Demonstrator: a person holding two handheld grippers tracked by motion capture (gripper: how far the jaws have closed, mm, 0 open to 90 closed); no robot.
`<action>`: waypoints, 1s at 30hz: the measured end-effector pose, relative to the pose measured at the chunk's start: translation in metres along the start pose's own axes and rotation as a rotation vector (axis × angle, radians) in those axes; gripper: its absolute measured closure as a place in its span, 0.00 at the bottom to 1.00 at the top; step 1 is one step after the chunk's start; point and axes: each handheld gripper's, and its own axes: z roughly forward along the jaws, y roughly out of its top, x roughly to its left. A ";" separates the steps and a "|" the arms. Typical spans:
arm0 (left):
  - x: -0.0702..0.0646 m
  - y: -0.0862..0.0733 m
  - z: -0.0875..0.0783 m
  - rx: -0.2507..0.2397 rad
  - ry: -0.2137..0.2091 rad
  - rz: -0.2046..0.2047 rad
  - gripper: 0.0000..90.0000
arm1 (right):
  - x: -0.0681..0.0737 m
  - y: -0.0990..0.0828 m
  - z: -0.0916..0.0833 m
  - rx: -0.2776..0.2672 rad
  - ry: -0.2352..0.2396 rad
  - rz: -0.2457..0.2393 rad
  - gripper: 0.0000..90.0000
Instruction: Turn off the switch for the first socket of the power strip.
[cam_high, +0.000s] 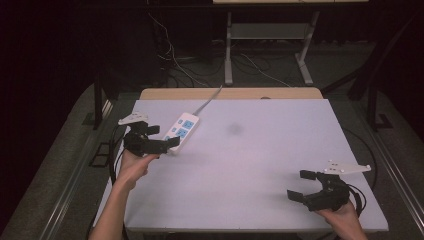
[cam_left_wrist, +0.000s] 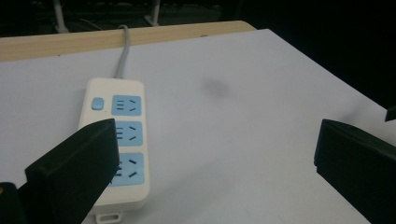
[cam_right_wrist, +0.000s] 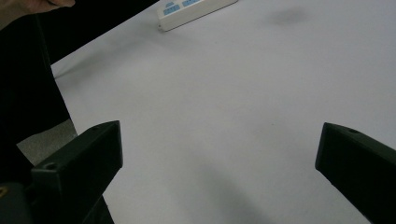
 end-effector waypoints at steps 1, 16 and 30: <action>-0.002 -0.002 -0.001 -0.004 -0.004 0.002 0.00 | 0.000 0.000 0.000 0.000 0.000 0.001 0.00; -0.028 -0.034 -0.006 -0.034 -0.048 0.053 0.00 | 0.000 0.000 0.000 0.001 0.000 -0.001 0.00; -0.037 -0.074 -0.005 -0.035 -0.075 0.050 0.00 | 0.001 0.000 0.000 0.005 0.002 0.000 0.00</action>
